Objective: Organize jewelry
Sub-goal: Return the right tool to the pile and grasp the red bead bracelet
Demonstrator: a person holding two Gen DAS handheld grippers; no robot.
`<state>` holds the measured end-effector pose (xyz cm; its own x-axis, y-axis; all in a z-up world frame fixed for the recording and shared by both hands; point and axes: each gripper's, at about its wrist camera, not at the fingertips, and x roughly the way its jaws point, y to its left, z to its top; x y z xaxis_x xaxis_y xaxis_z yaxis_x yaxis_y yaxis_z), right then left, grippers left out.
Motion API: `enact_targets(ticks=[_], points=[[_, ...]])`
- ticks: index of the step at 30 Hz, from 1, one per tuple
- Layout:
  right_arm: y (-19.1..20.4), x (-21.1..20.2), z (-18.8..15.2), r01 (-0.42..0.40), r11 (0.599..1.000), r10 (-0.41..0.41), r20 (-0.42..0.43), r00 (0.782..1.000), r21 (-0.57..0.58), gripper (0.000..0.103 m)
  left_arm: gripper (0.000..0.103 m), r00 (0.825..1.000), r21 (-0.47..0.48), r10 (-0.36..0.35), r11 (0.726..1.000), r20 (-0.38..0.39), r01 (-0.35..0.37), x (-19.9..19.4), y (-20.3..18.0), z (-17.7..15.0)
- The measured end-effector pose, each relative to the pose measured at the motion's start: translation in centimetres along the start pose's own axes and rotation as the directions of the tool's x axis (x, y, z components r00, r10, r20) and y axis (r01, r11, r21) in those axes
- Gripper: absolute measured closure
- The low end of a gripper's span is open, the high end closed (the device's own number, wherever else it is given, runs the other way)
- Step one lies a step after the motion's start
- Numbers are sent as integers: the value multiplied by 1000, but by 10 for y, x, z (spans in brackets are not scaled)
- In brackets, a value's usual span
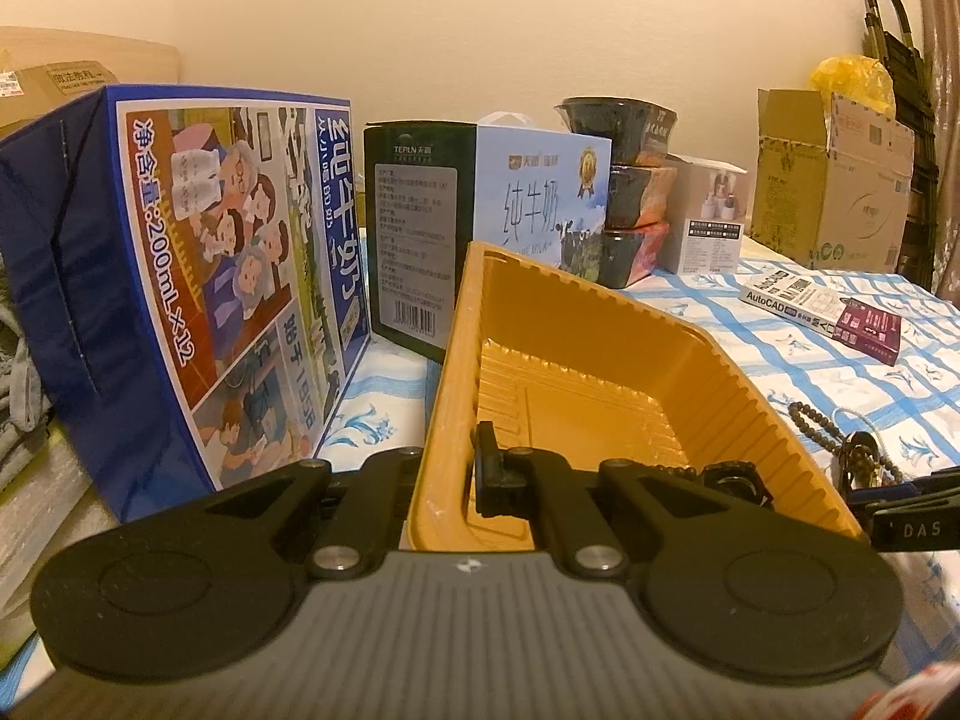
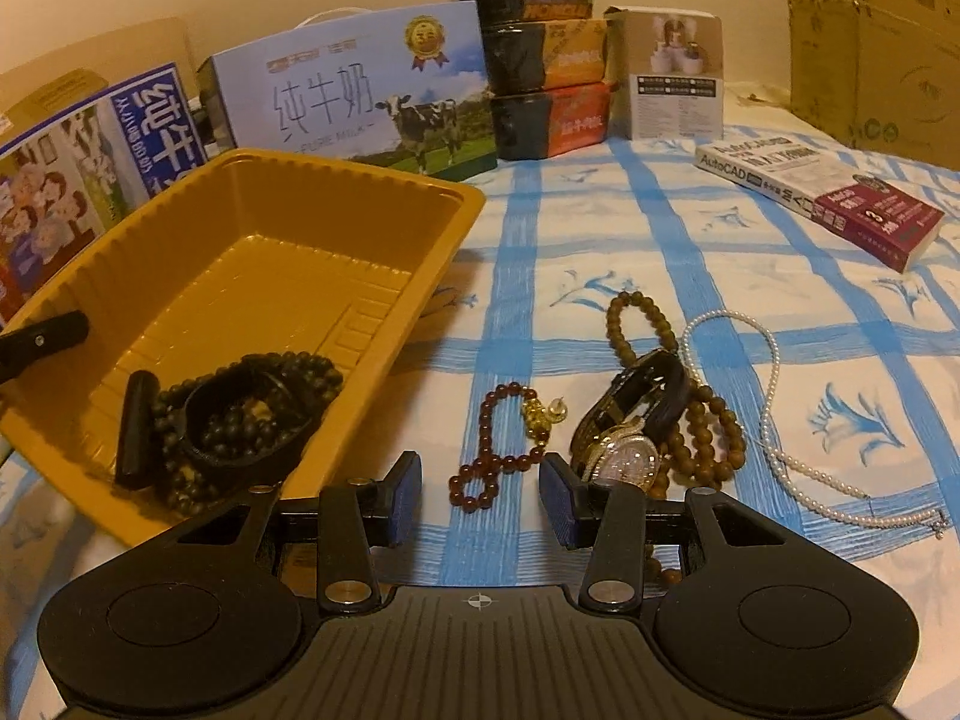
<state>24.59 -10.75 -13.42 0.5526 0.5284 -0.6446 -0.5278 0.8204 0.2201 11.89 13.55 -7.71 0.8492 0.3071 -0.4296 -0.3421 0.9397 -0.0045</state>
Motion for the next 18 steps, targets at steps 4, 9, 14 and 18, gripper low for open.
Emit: enact_targets(ticks=[4, 9, 14, 18], points=[[-2, 0, 0, -3, 1000, 3, -2, 1000, 4, 60, 98, 1000, 8, -1, 1000, 1, 1, 3, 1, 1], [-2, 3, 2, -3, 1000, 3, -3, 1000, -7, 60, 98, 1000, 26, -4, 1000, 5, 4, 10, 1, 3], [-9, 9, 4, 35, 999, -35, -23, 999, -37, 60, 98, 1000, 28, -12, 1000, 5, 11, 15, 3, 7], [-10, 8, 9, 18, 999, -18, -19, 1000, -31, 60, 98, 1000, 19, -16, 1000, 12, 16, 14, 2, 8]])
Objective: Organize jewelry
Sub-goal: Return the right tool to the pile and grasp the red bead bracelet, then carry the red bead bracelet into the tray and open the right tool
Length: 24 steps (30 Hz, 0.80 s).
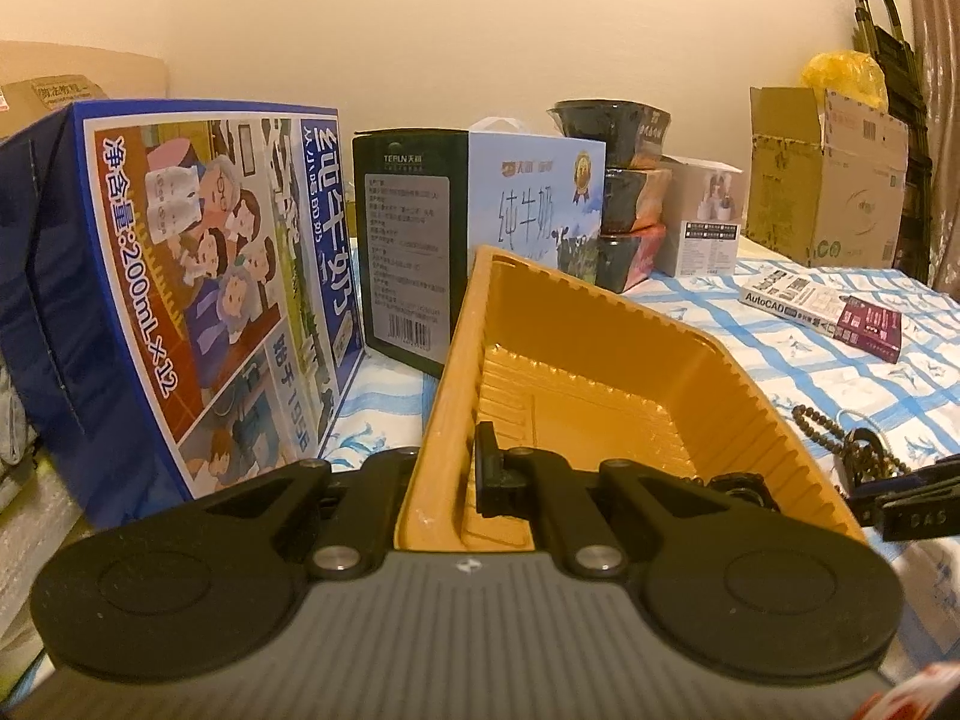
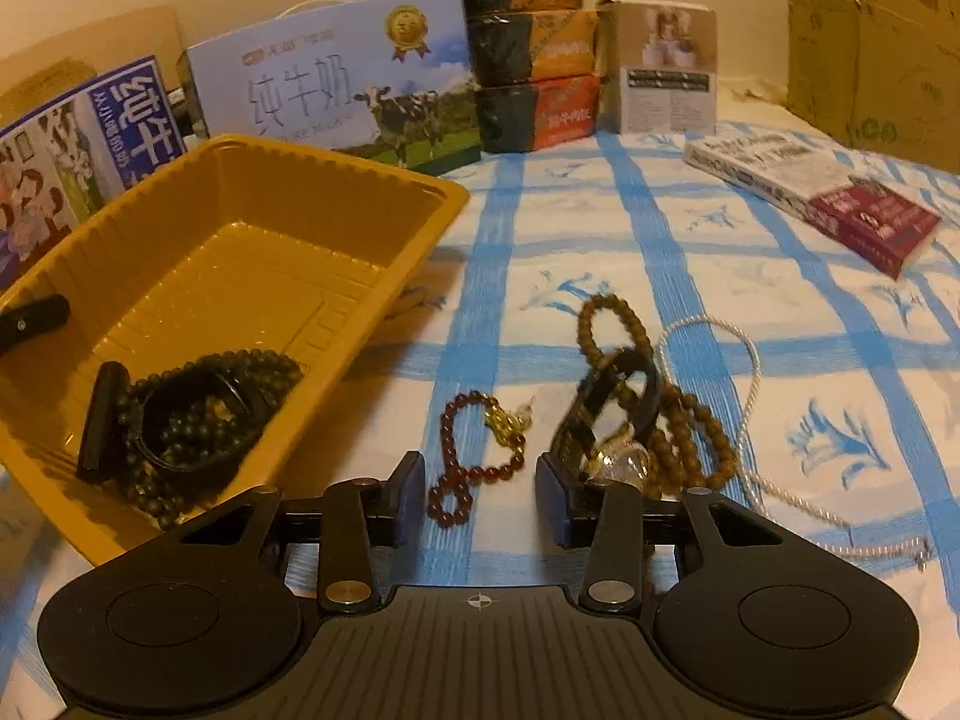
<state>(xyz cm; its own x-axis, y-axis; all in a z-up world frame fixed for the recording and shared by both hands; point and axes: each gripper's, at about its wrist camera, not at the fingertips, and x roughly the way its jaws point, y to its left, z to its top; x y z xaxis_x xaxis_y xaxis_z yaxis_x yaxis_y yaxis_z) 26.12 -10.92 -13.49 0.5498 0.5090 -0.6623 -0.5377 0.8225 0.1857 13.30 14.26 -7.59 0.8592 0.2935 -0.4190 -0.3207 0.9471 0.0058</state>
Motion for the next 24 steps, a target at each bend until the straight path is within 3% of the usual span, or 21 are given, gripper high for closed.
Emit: enact_targets(ticks=[6, 8, 10, 16, 24], points=[[12, 12, -1, 46, 997, -46, -2, 999, -62, 66, 98, 1000, -5, -3, 1000, 0, 3, -2, 0, 2], [12, 11, -3, 59, 995, -59, 4, 998, -86, 86, 99, 1000, -8, -5, 1000, 1, 5, -3, -1, 2], [10, 8, -5, 46, 993, -46, -2, 999, -106, 93, 99, 1000, -8, -7, 1000, 4, 7, -5, -1, 2], [5, -8, -5, 16, 993, -17, -7, 1000, -118, 98, 99, 1000, -11, -11, 1000, 3, 11, -8, -2, 4], [5, -48, 10, -28, 995, 34, 69, 997, -93, 98, 99, 1000, -10, -13, 1000, 8, 13, -11, -4, 6]])
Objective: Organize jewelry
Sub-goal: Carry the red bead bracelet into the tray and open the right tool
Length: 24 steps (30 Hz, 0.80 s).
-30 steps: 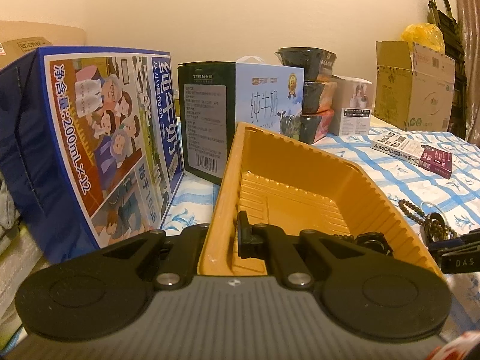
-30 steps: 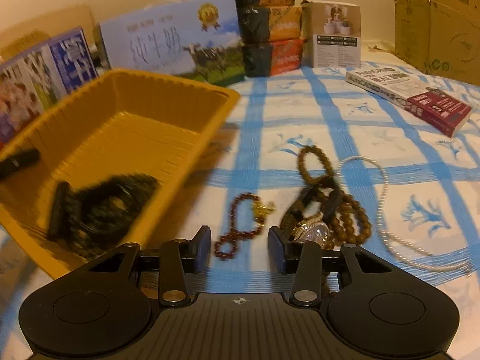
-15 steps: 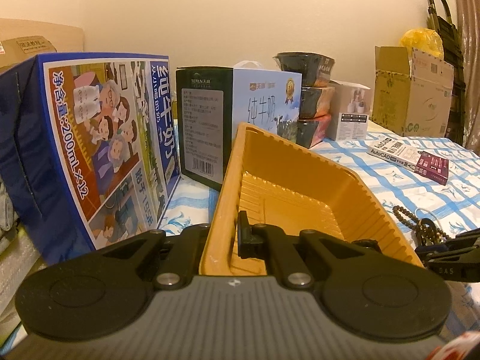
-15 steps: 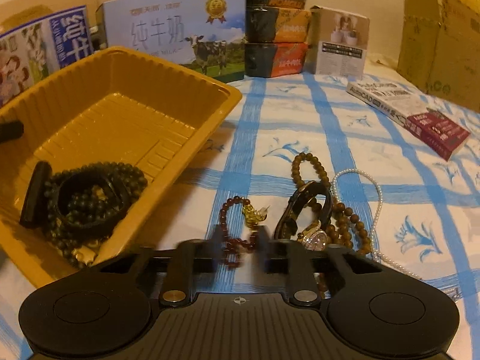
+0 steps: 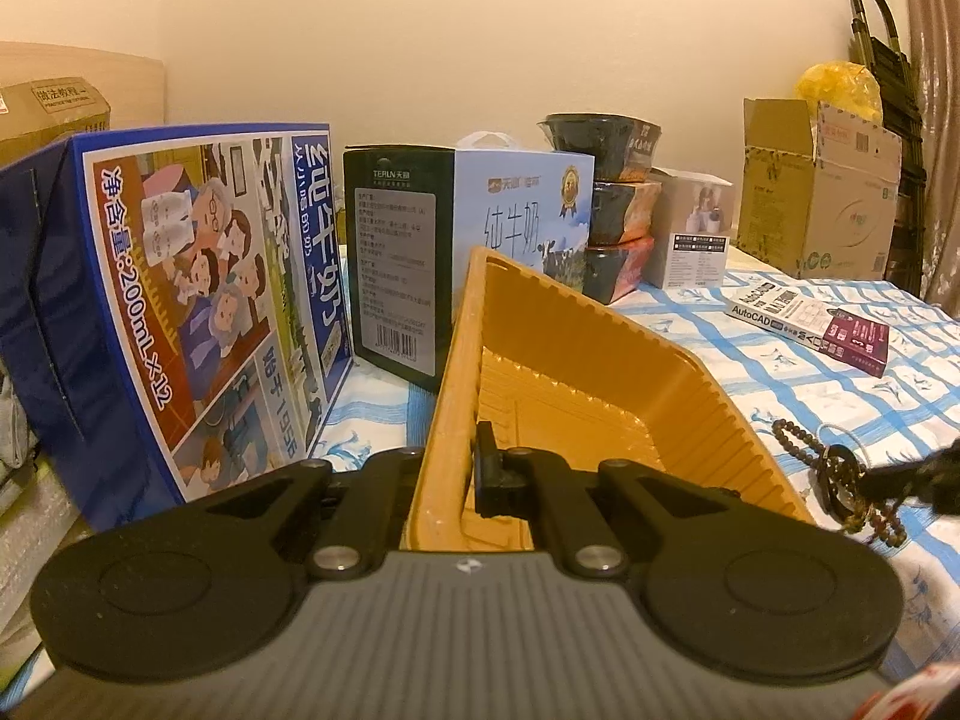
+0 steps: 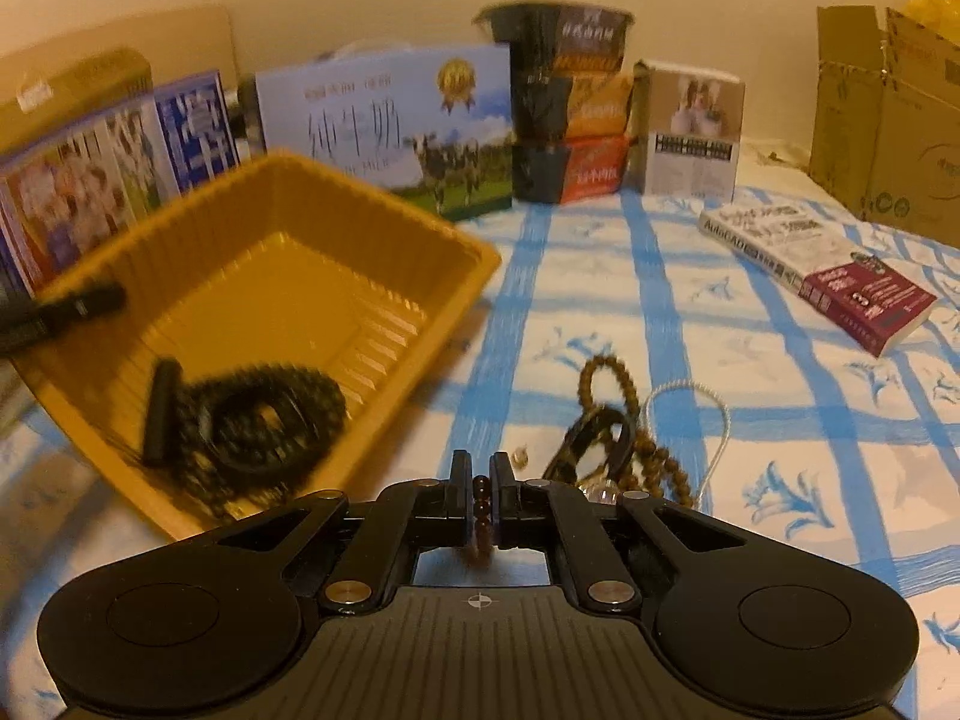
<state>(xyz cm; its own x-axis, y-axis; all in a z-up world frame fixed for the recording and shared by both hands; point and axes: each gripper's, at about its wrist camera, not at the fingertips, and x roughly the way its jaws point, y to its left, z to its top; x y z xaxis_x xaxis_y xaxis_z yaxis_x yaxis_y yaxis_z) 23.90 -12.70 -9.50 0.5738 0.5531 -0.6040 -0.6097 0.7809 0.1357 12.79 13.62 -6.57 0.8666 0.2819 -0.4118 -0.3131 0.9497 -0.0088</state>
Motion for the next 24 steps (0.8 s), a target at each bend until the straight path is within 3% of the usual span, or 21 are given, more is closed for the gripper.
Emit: enact_targets(ticks=[6, 12, 19, 24], points=[[6, -27, 26, -42, 999, 41, 57, 998, 16, 98, 99, 1000, -2, 4, 1000, -7, -4, 0, 0, 0], [35, -40, 53, -157, 988, 156, 113, 981, 0, 98, 99, 1000, -7, 4, 1000, -4, -4, -2, -1, -1], [71, -24, 81, -273, 962, 269, 142, 953, 12, 98, 99, 1000, -10, 1, 1000, -4, -1, -4, -1, 0], [86, -4, 85, -290, 957, 285, 130, 950, 22, 98, 99, 1000, -14, 2, 1000, -6, -2, -4, -1, -1]])
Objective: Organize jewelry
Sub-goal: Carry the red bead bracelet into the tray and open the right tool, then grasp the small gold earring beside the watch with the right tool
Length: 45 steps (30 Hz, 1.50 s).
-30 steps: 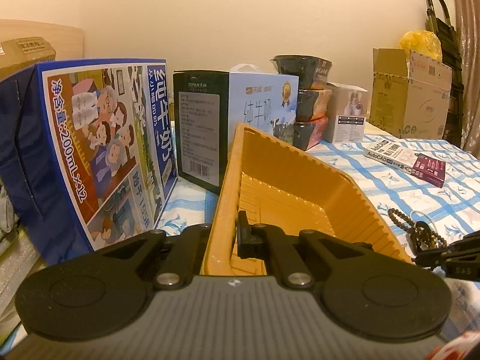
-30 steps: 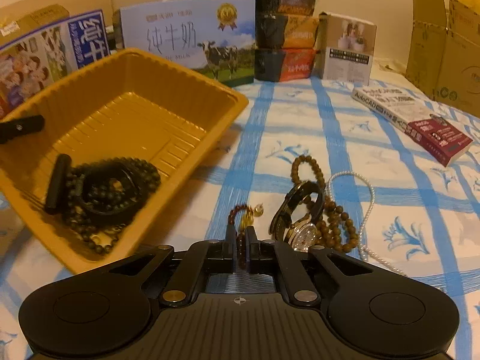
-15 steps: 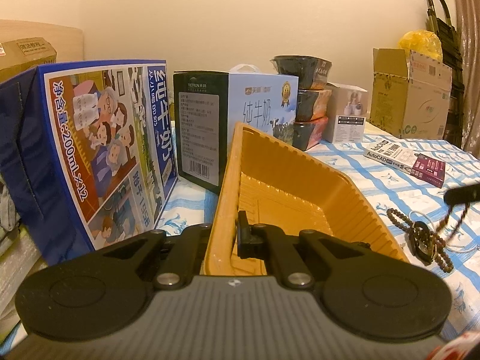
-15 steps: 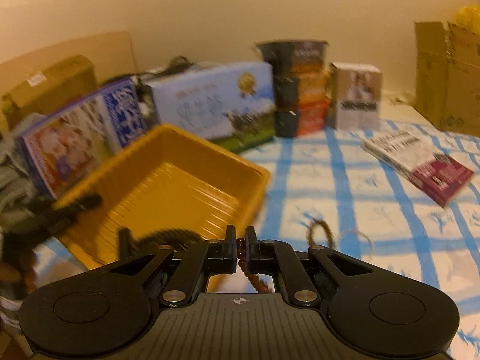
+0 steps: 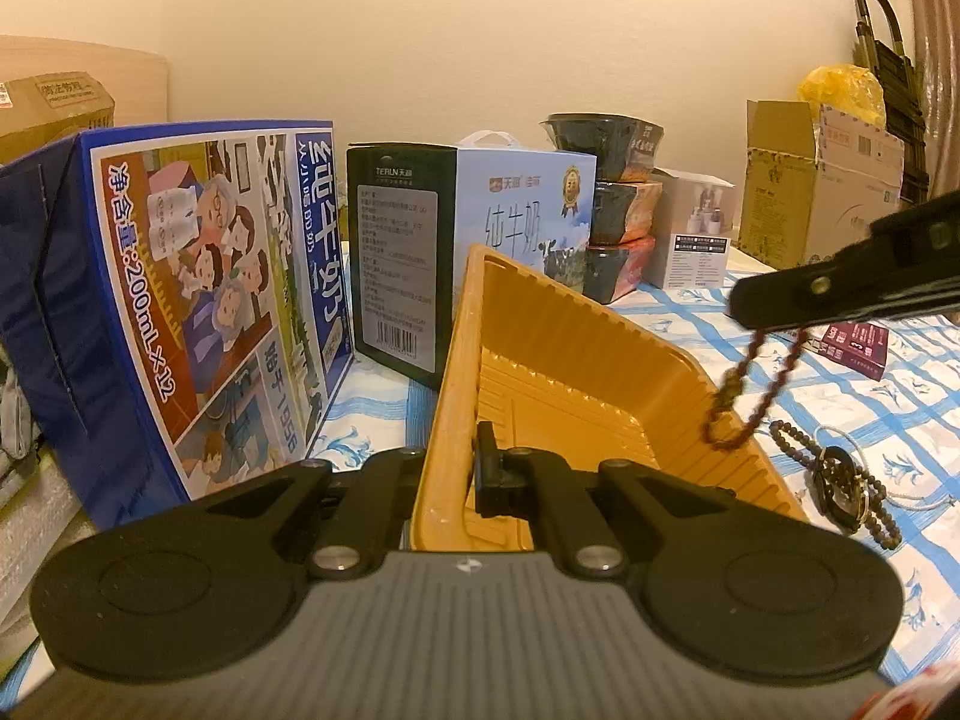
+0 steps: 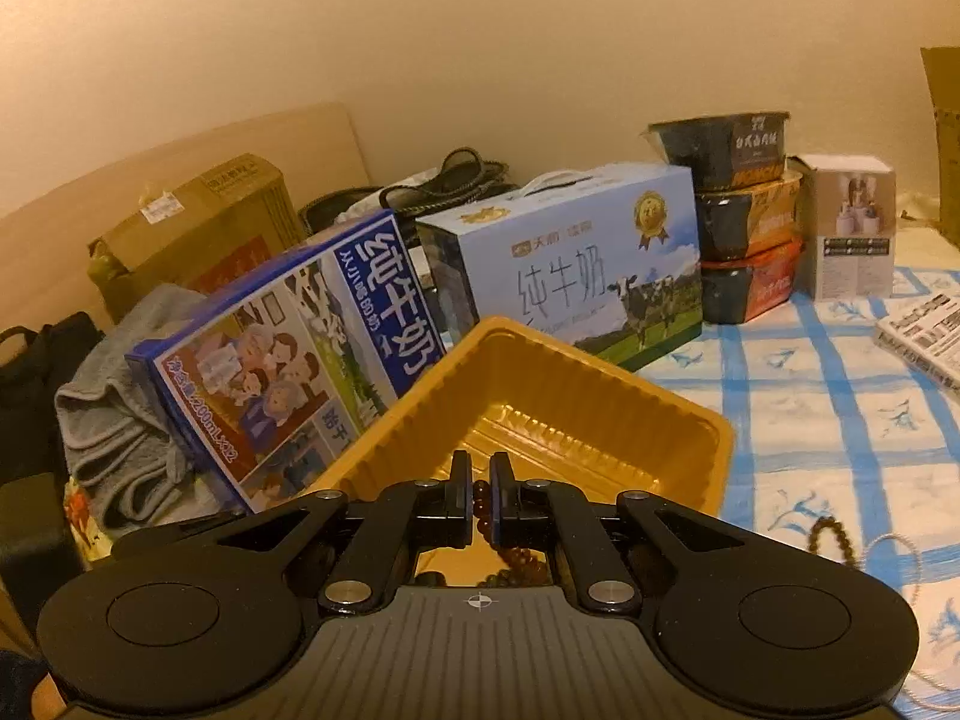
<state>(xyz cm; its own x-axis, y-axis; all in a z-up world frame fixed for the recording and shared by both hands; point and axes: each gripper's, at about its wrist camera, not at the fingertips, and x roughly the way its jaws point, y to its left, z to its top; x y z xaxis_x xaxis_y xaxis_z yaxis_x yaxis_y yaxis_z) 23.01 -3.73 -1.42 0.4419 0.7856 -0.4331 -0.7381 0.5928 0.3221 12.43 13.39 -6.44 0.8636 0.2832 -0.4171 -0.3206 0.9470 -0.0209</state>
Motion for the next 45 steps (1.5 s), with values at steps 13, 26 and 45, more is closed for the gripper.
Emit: enact_targets(ticks=[13, 26, 45], points=[[-23, -23, -18, 89, 993, -90, 13, 996, 73, 56, 99, 1000, -5, 1, 1000, -5, -1, 1, 2, 0], [-95, -71, -84, 437, 892, -409, -204, 889, 117, 55, 99, 1000, 3, 9, 1000, -6, -9, 3, 0, 0], [-103, -105, -94, 401, 904, -386, -117, 915, 147, 41, 99, 1000, 9, 11, 1000, -12, -11, 5, 1, -1]])
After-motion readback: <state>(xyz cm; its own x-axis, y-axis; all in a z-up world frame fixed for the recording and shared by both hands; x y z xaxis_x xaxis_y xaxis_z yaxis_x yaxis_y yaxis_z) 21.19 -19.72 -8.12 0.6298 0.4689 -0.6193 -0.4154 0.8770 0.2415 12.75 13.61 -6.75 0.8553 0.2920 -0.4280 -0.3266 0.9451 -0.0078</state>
